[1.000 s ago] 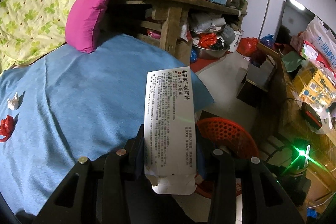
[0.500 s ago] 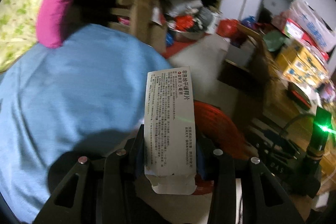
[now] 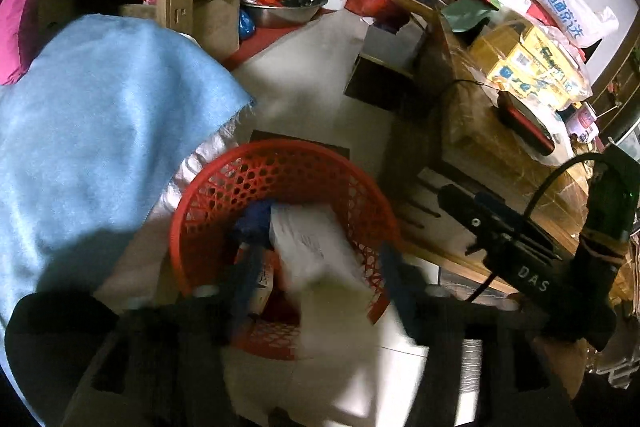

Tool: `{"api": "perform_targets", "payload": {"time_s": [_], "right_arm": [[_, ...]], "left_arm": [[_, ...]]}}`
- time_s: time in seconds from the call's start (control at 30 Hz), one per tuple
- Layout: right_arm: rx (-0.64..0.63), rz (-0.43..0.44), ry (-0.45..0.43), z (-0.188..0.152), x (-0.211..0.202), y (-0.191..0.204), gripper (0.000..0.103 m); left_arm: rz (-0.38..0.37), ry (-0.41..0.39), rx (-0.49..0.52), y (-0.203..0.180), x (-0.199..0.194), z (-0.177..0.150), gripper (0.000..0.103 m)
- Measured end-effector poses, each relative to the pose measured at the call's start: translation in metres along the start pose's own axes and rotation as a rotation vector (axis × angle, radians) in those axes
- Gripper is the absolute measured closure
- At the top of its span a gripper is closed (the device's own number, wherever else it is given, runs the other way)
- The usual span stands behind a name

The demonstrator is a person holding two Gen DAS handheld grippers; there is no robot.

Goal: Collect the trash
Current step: 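Open the right tool to drop the cloth while the left tool drops the white box, then move both open tools back over the blanket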

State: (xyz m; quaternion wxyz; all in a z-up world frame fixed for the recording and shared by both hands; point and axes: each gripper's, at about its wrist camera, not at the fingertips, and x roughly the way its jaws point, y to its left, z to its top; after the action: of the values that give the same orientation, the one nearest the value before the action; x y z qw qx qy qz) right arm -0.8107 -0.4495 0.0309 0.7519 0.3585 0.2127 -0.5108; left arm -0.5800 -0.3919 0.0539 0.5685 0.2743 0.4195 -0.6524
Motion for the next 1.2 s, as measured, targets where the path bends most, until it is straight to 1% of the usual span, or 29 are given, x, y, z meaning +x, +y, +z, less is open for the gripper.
{"api": "perform_targets", "payload": {"time_s": [0.1, 0.27, 0.4, 0.57, 0.63, 0.77, 0.83, 0.9, 1.0, 1.1, 1.2], "right_arm": [[0.005, 0.002, -0.003, 0.001, 0.000, -0.002, 0.021], [-0.009, 0.020, 0.001, 0.000, 0.001, 0.007, 0.021], [-0.045, 0.054, 0.004, 0.003, 0.003, 0.029, 0.021], [-0.121, 0.103, -0.011, 0.008, -0.002, 0.069, 0.021], [-0.147, 0.119, -0.019, 0.011, -0.003, 0.083, 0.021], [-0.217, 0.175, -0.029, 0.017, -0.006, 0.125, 0.021], [-0.249, 0.200, -0.029, 0.019, -0.006, 0.145, 0.021], [-0.289, 0.236, -0.025, 0.019, -0.006, 0.170, 0.021], [-0.356, 0.296, -0.018, 0.017, -0.006, 0.211, 0.021], [-0.410, 0.370, -0.008, 0.014, -0.006, 0.256, 0.021], [-0.458, 0.426, 0.002, 0.009, -0.007, 0.290, 0.021]], "left_arm": [[-0.019, -0.006, -0.016, 0.004, -0.002, 0.003, 0.032], [-0.017, -0.065, -0.057, 0.021, -0.024, 0.007, 0.032], [0.008, -0.139, -0.133, 0.053, -0.056, 0.006, 0.032], [0.036, -0.214, -0.221, 0.089, -0.090, -0.005, 0.031], [0.066, -0.250, -0.251, 0.105, -0.105, -0.014, 0.031], [0.127, -0.289, -0.326, 0.139, -0.129, -0.038, 0.030], [0.181, -0.310, -0.365, 0.160, -0.143, -0.053, 0.030], [0.225, -0.327, -0.404, 0.177, -0.154, -0.067, 0.030], [0.263, -0.347, -0.466, 0.202, -0.166, -0.088, 0.029], [0.308, -0.355, -0.528, 0.227, -0.176, -0.108, 0.029], [0.360, -0.361, -0.594, 0.251, -0.185, -0.129, 0.029]]}}
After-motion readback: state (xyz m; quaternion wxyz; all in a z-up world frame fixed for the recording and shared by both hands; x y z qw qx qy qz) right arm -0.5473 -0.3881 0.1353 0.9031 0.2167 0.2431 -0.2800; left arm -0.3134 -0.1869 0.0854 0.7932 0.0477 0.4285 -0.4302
